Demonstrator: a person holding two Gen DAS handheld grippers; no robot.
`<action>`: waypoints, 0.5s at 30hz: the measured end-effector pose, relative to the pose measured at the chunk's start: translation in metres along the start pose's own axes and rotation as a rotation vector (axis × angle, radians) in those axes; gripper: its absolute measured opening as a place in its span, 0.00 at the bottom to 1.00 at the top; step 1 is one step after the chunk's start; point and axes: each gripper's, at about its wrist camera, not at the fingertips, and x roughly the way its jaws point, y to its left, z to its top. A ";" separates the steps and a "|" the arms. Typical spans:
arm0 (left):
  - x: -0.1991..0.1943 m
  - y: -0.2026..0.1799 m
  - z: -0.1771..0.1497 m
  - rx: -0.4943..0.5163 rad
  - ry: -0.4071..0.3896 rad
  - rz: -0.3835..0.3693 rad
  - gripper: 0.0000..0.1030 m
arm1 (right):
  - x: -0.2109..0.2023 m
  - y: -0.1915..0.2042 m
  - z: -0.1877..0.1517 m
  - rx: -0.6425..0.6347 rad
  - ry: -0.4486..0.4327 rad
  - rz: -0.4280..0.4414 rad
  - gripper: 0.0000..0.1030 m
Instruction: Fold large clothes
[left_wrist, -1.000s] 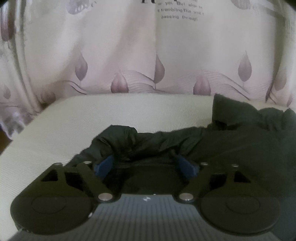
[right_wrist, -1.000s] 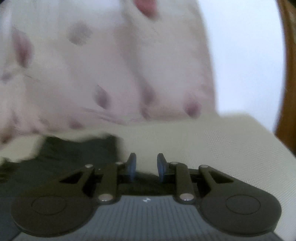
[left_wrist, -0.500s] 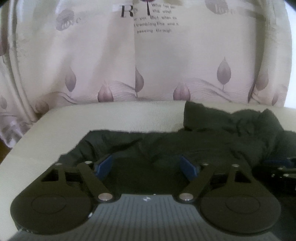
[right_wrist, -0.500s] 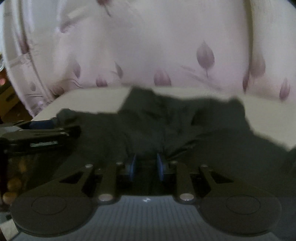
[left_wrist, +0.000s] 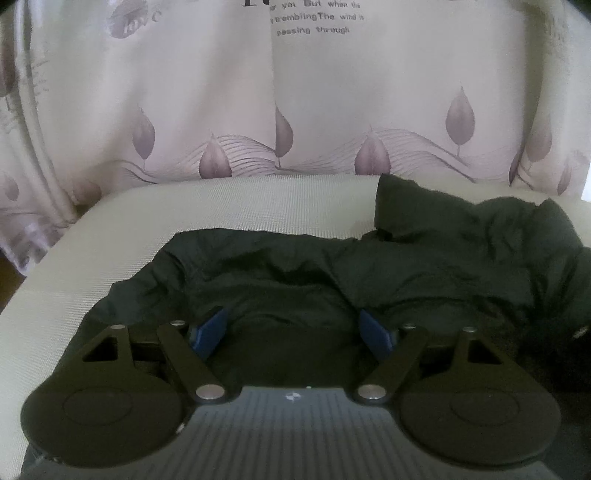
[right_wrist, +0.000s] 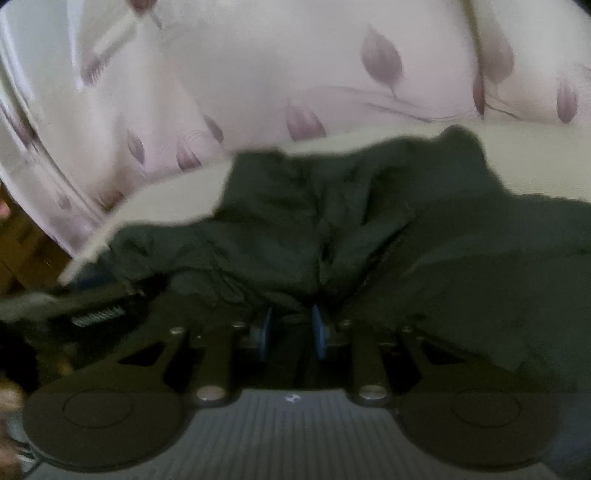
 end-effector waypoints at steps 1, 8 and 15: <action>-0.001 -0.001 0.001 -0.001 0.000 0.001 0.75 | -0.011 -0.001 0.001 -0.007 -0.032 0.000 0.23; -0.005 -0.018 0.004 0.010 -0.017 0.001 0.72 | -0.060 -0.042 0.015 -0.101 -0.135 -0.314 0.23; 0.007 -0.031 0.000 0.041 0.018 0.014 0.72 | -0.046 -0.108 0.007 0.022 -0.021 -0.424 0.22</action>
